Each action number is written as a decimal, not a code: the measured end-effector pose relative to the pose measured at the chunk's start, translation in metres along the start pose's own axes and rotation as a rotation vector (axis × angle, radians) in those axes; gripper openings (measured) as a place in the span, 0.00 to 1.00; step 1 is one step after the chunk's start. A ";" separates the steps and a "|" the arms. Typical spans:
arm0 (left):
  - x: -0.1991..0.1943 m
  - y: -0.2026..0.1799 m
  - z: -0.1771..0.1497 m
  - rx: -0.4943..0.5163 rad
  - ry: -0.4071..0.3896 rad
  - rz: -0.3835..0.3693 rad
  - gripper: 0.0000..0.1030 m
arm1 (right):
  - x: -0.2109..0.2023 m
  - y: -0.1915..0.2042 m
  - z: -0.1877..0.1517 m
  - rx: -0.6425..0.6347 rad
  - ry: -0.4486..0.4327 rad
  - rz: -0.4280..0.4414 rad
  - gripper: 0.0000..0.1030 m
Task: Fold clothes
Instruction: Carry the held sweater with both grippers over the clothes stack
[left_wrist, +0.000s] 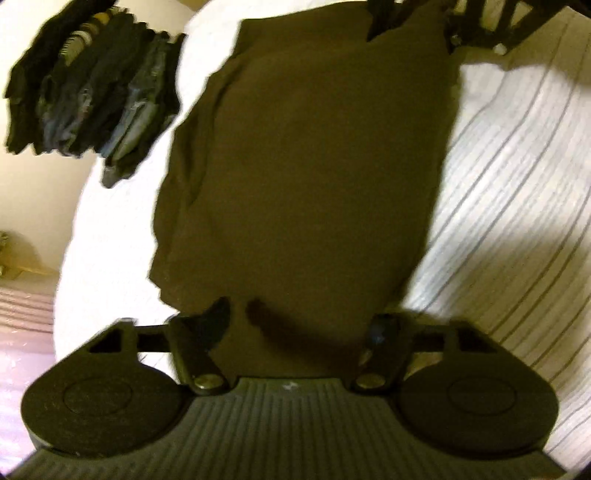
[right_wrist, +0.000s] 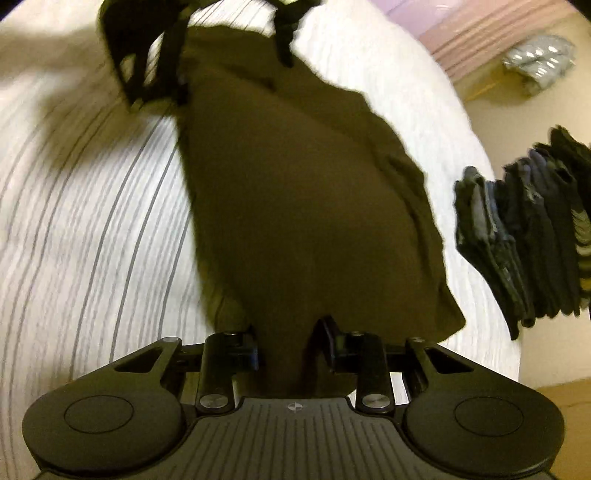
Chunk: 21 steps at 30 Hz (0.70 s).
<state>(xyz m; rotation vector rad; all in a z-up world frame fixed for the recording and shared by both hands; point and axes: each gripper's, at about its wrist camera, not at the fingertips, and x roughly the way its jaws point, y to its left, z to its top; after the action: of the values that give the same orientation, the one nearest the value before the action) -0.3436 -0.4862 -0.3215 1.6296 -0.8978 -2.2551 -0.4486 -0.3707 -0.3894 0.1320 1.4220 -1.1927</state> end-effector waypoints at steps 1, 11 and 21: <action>-0.001 -0.001 0.001 0.000 0.006 -0.020 0.36 | 0.004 0.001 0.001 -0.009 0.002 0.001 0.29; -0.055 0.024 0.007 -0.134 -0.008 -0.006 0.12 | -0.049 -0.049 0.008 0.092 -0.059 0.040 0.09; -0.178 0.065 0.025 -0.350 -0.134 0.015 0.11 | -0.169 -0.100 0.013 0.094 -0.106 -0.057 0.09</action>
<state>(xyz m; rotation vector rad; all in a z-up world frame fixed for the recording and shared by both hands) -0.3134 -0.4384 -0.1390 1.3286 -0.5001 -2.3696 -0.4611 -0.3341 -0.1965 0.0923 1.2848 -1.2956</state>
